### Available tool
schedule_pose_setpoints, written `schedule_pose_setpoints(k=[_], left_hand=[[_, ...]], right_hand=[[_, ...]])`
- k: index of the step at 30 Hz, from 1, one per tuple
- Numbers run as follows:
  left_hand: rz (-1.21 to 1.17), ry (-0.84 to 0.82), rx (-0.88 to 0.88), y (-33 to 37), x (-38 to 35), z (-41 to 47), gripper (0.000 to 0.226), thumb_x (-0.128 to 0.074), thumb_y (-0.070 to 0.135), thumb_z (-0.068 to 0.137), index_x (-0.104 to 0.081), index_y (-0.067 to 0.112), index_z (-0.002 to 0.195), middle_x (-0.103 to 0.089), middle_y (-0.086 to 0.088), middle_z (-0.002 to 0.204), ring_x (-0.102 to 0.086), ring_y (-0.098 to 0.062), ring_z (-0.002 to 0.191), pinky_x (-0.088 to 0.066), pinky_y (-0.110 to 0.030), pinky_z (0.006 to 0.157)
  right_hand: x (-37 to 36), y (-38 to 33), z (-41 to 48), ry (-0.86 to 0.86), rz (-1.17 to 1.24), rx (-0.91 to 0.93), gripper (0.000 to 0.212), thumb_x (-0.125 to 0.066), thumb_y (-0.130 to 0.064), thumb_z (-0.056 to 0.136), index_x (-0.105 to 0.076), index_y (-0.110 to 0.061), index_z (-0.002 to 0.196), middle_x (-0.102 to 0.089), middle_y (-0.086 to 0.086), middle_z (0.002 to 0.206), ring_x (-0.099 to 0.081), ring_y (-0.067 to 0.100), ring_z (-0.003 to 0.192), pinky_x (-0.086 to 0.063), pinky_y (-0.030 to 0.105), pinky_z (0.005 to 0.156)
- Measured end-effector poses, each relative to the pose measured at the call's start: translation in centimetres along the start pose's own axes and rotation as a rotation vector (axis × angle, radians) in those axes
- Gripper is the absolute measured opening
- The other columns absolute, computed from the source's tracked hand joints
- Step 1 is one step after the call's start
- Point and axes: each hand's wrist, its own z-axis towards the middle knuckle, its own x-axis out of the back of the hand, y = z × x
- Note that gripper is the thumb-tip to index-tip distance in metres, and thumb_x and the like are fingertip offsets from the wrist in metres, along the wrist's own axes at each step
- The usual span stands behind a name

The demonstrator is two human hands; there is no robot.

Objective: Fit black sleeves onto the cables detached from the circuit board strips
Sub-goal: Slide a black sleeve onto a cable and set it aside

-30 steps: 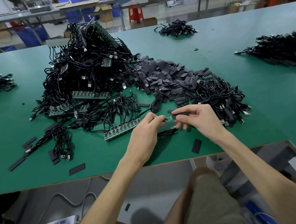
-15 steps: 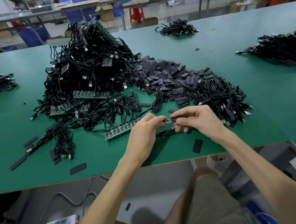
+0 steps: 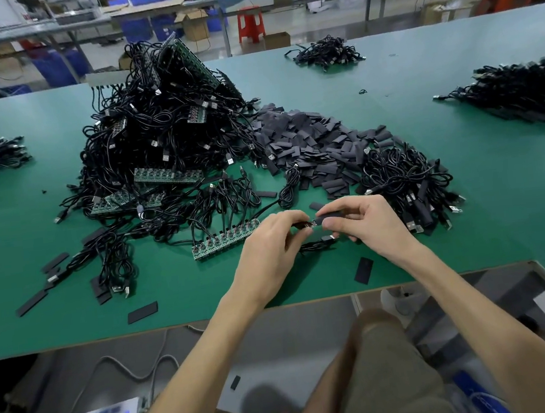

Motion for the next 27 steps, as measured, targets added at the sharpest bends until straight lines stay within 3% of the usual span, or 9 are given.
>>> schedule_pose_setpoints(k=[9,15,21,24,27], left_hand=[[-0.037,0.014,-0.025,0.25,-0.35,0.00,0.012,-0.068,0.020,0.097,-0.071,0.009,0.102,-0.075,0.005,0.100,-0.069,-0.012,0.088,-0.055,-0.033,0.078],[-0.014,0.002,-0.009,0.27,-0.30,-0.02,0.012,-0.068,0.027,0.097,-0.069,0.018,0.104,-0.072,0.011,0.085,-0.066,-0.014,0.076,-0.052,-0.034,0.070],[0.034,0.057,-0.075,0.31,-0.39,-0.25,0.018,-0.069,0.032,0.096,-0.065,0.021,0.109,-0.073,0.010,0.096,-0.063,-0.008,0.084,-0.050,-0.027,0.073],[0.022,0.096,-0.110,0.18,-0.42,-0.33,0.011,-0.069,0.024,0.097,-0.068,0.016,0.104,-0.073,0.008,0.097,-0.067,-0.015,0.083,-0.055,-0.038,0.071],[0.006,0.116,-0.119,0.03,-0.49,-0.37,0.011,-0.071,0.022,0.095,-0.069,0.012,0.097,-0.075,0.007,0.098,-0.069,-0.018,0.082,-0.057,-0.039,0.069]], right_hand=[[0.15,-0.16,-0.05,-0.047,-0.010,-0.005,0.013,-0.078,-0.005,0.087,-0.079,-0.010,0.099,-0.077,0.009,0.078,-0.070,0.012,0.065,-0.044,0.018,0.051],[0.06,-0.30,0.00,-0.093,0.034,0.024,0.017,-0.080,-0.002,0.082,-0.079,-0.010,0.097,-0.077,0.016,0.082,-0.071,0.013,0.064,-0.050,0.013,0.062],[0.23,-0.25,-0.19,-0.050,0.087,0.023,0.014,-0.078,-0.003,0.085,-0.079,-0.008,0.098,-0.077,0.014,0.079,-0.070,0.013,0.065,-0.045,0.012,0.055],[0.27,-0.22,-0.16,-0.052,0.078,0.008,0.013,-0.078,-0.004,0.086,-0.080,-0.011,0.097,-0.077,0.012,0.078,-0.070,0.014,0.065,-0.042,0.014,0.053],[0.23,-0.24,-0.13,-0.072,0.100,0.011,0.014,-0.076,-0.001,0.086,-0.079,-0.009,0.097,-0.077,0.012,0.078,-0.070,0.017,0.064,-0.048,0.016,0.058]])
